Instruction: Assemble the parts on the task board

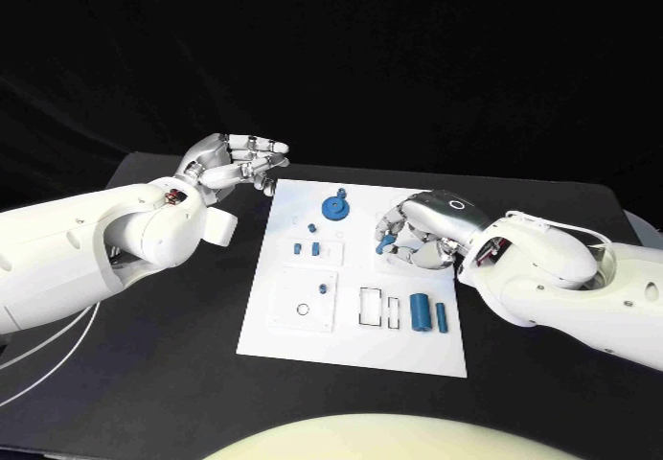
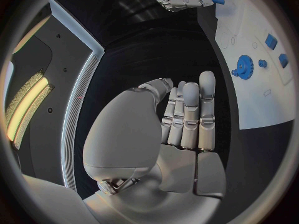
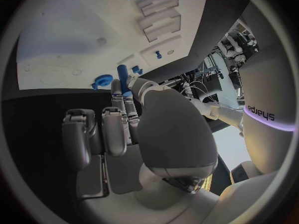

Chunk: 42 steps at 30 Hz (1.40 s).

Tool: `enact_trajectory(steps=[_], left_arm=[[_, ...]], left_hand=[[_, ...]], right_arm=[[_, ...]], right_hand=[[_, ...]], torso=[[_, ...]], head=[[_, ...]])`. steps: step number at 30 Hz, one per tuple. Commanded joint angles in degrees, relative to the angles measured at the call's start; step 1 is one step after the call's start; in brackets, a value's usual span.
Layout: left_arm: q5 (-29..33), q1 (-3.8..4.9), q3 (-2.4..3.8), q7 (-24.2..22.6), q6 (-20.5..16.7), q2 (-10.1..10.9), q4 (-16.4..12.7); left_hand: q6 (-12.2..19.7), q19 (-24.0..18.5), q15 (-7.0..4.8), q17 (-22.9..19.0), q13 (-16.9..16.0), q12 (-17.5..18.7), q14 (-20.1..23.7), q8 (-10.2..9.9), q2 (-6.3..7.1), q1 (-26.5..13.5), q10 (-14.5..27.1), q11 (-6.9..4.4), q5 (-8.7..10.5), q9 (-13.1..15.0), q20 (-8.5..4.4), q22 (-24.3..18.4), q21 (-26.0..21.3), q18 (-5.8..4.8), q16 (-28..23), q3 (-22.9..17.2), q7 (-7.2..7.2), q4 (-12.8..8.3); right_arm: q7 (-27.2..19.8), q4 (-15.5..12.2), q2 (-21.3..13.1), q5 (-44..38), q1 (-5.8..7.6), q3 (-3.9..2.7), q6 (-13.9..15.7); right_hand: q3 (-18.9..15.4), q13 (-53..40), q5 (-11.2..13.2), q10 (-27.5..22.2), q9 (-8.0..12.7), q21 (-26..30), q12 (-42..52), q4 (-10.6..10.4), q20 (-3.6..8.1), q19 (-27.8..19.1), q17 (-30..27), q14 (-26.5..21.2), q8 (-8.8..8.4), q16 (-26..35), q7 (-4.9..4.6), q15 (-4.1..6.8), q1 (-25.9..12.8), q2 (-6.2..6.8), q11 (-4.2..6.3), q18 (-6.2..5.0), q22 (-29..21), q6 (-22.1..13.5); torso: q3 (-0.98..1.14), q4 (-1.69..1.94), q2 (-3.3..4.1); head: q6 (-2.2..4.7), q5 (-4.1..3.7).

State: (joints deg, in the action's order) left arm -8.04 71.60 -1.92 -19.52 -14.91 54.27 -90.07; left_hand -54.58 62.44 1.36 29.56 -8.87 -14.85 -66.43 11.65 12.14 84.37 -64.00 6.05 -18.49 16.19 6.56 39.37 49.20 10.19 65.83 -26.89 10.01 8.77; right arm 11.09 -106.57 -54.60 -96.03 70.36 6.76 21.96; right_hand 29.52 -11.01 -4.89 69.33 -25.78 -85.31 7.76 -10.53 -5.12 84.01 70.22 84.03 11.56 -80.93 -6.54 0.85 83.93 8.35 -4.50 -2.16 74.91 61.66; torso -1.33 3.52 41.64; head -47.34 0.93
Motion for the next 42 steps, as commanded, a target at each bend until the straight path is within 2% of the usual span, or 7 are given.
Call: enact_trajectory(steps=[1,6,13,20,24,29,42], left_arm=[[0.3,0.01,0.03,-0.3,1.0,-0.3,0.1],[0.4,0.0,0.03,-0.3,1.1,-0.7,0.5],[0.6,-0.01,0.0,-0.3,1.2,-1.5,1.0],[0.6,-0.02,-0.06,-0.2,1.3,-1.9,1.1],[0.6,-0.02,-0.09,-0.2,1.3,-2.2,1.1],[0.6,-0.02,-0.15,-0.2,1.4,-2.3,1.2],[0.6,-0.02,-0.25,-0.1,1.5,-2.4,1.3]], left_hand=[[0.2,-0.1,0.05,-0.1,0.0,-0.3,0.5,0.3,-0.07,0.3,0.3,-0.07,-0.26,-0.1,-0.27,-0.1,-0.3,0.38,-0.3,-0.3,0.26,-0.1],[0.2,-0.1,0.05,-0.1,0.0,-0.3,0.5,0.3,-0.07,0.3,0.3,-0.07,-0.26,-0.1,-0.27,-0.1,-0.3,0.38,-0.3,-0.3,0.26,-0.1],[0.2,-0.1,0.05,-0.1,0.0,-0.3,0.5,0.3,-0.07,0.3,0.3,-0.07,-0.26,-0.1,-0.27,-0.1,-0.3,0.38,-0.3,-0.3,0.26,-0.1],[0.2,-0.1,0.05,-0.1,-0.1,-0.4,0.5,0.3,-0.1,0.3,0.3,-0.08,-0.26,-0.1,-0.27,-0.1,-0.3,0.39,-0.3,-0.3,0.25,-0.2],[0.2,-0.1,0.05,-0.1,-0.1,-0.4,0.5,0.3,-0.1,0.3,0.3,-0.08,-0.26,-0.1,-0.27,-0.1,-0.3,0.39,-0.3,-0.3,0.25,-0.2],[0.2,-0.1,0.04,-0.1,-0.1,-0.5,0.5,0.3,-0.1,0.3,0.3,-0.08,-0.25,-0.1,-0.27,-0.1,-0.3,0.39,-0.3,-0.3,0.24,-0.2],[0.2,-0.1,0.04,-0.1,-0.1,-0.5,0.5,0.3,-0.1,0.3,0.3,-0.08,-0.25,-0.1,-0.27,-0.1,-0.3,0.39,-0.3,-0.3,0.24,-0.2]], right_arm=[[-1.0,-1.7,1.2,0.7,0.09,-0.06,2.6],[-1.6,-1.8,4.5,0.8,-0.52,-0.03,2.7],[-2.8,0.3,11.9,0.1,-2.92,0.28,2.8],[-3.6,3.6,17.1,-0.2,-5.09,0.71,2.3],[-3.7,5.5,18.8,-0.2,-6.1,0.98,1.1],[-3.4,6.8,19.5,-0.4,-6.6,1.22,-1.1],[-2.5,7.3,19.7,-2.9,-6.86,1.42,-4.8]], right_hand=[[0.1,0.0,-0.3,2.1,-1.6,-0.3,0.1,0.5,0.43,4.3,0.1,2.1,0.59,-0.4,-0.08,0.49,0.4,-0.09,1.55,1.18,13.4,0.3],[0.4,-0.1,-0.6,2.1,-1.8,-0.2,-0.1,0.9,0.45,4.2,0.0,2.1,0.68,-0.3,-0.21,0.47,0.5,0.01,1.49,1.17,13.4,0.2],[0.6,-0.1,-0.9,2.1,-1.9,-0.1,-0.3,1.2,0.44,4.2,0.0,2.1,0.73,-0.3,-0.34,0.42,0.5,0.06,1.41,1.13,13.3,0.0],[0.7,-0.1,-1.0,2.0,-2.0,0.0,-0.4,1.4,0.43,4.1,0.0,2.1,0.76,-0.4,-0.41,0.39,0.4,0.09,1.37,1.11,13.3,-0.1],[0.8,-0.1,-1.1,2.0,-2.1,0.0,-0.5,1.5,0.42,4.1,0.0,2.1,0.77,-0.4,-0.46,0.36,0.4,0.13,1.32,1.11,13.3,-0.1],[0.8,-0.1,-1.1,2.0,-2.1,0.2,-0.5,1.5,0.41,4.1,0.0,2.1,0.78,-0.4,-0.49,0.34,0.2,0.17,1.28,1.09,13.3,-0.2],[0.8,-0.1,-1.0,2.0,-2.1,0.1,-0.5,1.6,0.39,4.1,0.0,2.1,0.8,-0.4,-0.49,0.31,0.2,0.22,1.28,1.11,13.3,-0.2]], torso=[[0.0,-0.15,-0.02],[-0.01,-0.08,-0.07],[-0.16,0.17,-0.18],[-0.18,-0.03,-0.02],[-0.09,-0.06,0.05],[-0.06,-0.03,0.01],[-0.03,-0.01,-0.02]], head=[[0.04,0.46],[-0.02,0.88],[-0.08,1.49],[-0.11,2.39],[-0.31,2.93],[-0.52,3.11],[-0.8,3.1]])
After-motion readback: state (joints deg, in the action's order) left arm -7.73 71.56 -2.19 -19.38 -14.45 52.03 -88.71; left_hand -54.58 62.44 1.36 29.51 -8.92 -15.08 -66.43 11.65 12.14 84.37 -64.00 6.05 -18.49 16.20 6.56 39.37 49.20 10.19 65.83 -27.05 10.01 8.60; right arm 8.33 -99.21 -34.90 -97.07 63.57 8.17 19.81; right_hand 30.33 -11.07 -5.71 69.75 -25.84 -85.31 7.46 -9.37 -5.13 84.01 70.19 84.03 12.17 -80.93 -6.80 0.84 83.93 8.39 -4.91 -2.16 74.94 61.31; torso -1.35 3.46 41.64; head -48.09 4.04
